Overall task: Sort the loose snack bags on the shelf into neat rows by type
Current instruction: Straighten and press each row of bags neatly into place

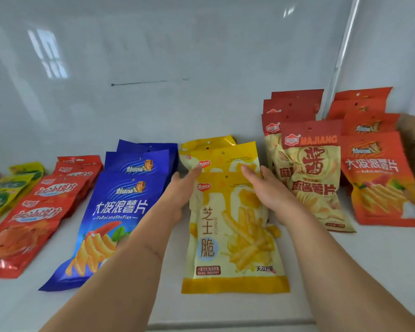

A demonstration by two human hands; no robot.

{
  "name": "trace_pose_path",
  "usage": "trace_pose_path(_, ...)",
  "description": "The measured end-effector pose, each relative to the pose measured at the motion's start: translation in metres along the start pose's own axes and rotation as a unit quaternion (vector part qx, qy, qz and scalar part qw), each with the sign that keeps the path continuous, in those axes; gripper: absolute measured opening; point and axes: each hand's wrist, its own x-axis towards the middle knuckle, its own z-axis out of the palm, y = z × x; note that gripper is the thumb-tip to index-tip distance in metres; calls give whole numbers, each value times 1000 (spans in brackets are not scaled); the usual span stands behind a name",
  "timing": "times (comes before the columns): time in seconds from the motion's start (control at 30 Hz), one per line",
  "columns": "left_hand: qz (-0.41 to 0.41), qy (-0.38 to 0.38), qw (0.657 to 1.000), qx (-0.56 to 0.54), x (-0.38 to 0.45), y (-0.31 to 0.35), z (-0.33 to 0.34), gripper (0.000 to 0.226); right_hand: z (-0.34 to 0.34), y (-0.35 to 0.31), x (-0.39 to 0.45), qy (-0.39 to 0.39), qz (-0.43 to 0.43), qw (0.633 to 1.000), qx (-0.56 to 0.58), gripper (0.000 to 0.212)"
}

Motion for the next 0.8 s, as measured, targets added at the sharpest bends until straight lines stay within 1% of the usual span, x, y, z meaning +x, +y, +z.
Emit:
trace_pose_path(0.1,-9,-23,999,-48,26,6,0,97,2,-4,13,-13,-18,999,24,75)
trace_pose_path(0.13,-10,-32,998,-57,29,8,1,93,4,-4,17,-15,-25,999,26,73)
trace_pose_path(0.23,-7,-53,996,-72,28,21,3,67,8,-2,29,-28,-41,998,32,64)
trace_pose_path(0.33,-17,-77,993,-86,32,31,6,60,9,-4,35,-30,-58,997,34,55)
trace_pose_path(0.43,-25,-61,996,-62,41,37,7,56,10,-8,40,-17,-66,997,23,56)
trace_pose_path(0.5,-31,-31,998,-39,43,37,9,56,12,-6,42,-11,-69,998,8,60)
trace_pose_path(0.53,-31,-15,999,-28,43,37,10,60,13,-4,43,-10,-67,998,5,64)
trace_pose_path(0.63,-16,15,1000,-5,41,36,11,77,13,-1,44,1,-37,999,8,85)
trace_pose_path(0.67,-12,19,1000,-8,39,35,11,77,13,2,45,1,-29,1000,13,88)
trace_pose_path(0.73,-5,25,1000,-18,37,32,8,67,12,3,43,-10,-12,999,30,95)
trace_pose_path(0.77,0,27,1000,-11,33,31,7,67,11,3,40,-16,-2,999,39,100)
trace_pose_path(0.8,3,33,999,-1,29,29,7,75,10,4,39,-20,6,999,46,105)
